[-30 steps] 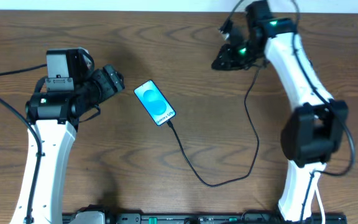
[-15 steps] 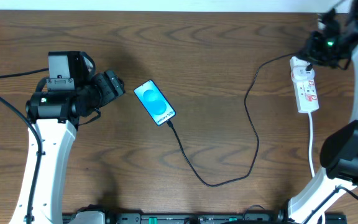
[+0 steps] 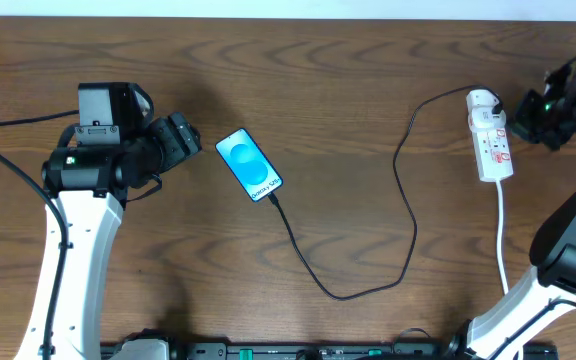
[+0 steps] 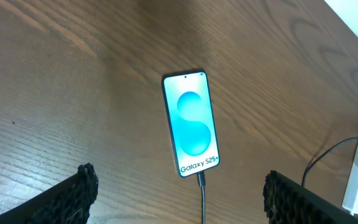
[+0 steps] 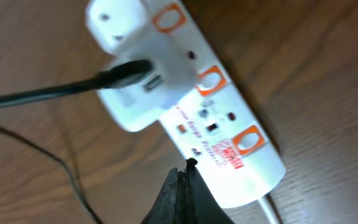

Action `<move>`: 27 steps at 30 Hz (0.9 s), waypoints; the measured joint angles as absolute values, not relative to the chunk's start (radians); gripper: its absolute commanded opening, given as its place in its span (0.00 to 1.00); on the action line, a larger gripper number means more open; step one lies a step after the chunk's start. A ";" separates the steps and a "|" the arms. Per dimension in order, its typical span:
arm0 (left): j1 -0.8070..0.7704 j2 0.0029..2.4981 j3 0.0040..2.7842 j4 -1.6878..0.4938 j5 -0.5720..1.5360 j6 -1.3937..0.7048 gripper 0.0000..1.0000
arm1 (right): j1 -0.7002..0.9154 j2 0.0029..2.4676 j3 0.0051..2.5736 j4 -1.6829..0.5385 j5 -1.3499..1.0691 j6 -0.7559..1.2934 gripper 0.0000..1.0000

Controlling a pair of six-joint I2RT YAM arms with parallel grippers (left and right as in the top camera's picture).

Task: Plug charger to phone and switch on socket
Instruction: 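Move the right gripper over the white power strip's switch, then press the orange switch beside the plugged charger with the right gripper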

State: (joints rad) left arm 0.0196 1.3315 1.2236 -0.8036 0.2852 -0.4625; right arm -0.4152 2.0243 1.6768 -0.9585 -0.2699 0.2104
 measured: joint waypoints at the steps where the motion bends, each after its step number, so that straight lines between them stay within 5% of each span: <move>1: 0.020 1.332 1.224 -0.803 0.285 -0.463 0.87 | -0.424 2.024 1.653 -0.924 -0.276 0.210 0.01; 10: 0.020 1.332 1.224 -0.804 0.285 -0.463 0.87 | -0.453 2.028 1.504 -0.688 -0.318 0.220 0.01; 27: 0.020 1.333 1.224 -0.805 0.285 -0.463 0.87 | -0.453 2.070 1.486 -0.585 -0.306 0.242 0.01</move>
State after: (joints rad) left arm 0.0196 1.3327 1.2236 -0.8047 0.2848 -0.4625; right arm -0.4534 2.0701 1.4864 -0.5854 -0.3061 0.2424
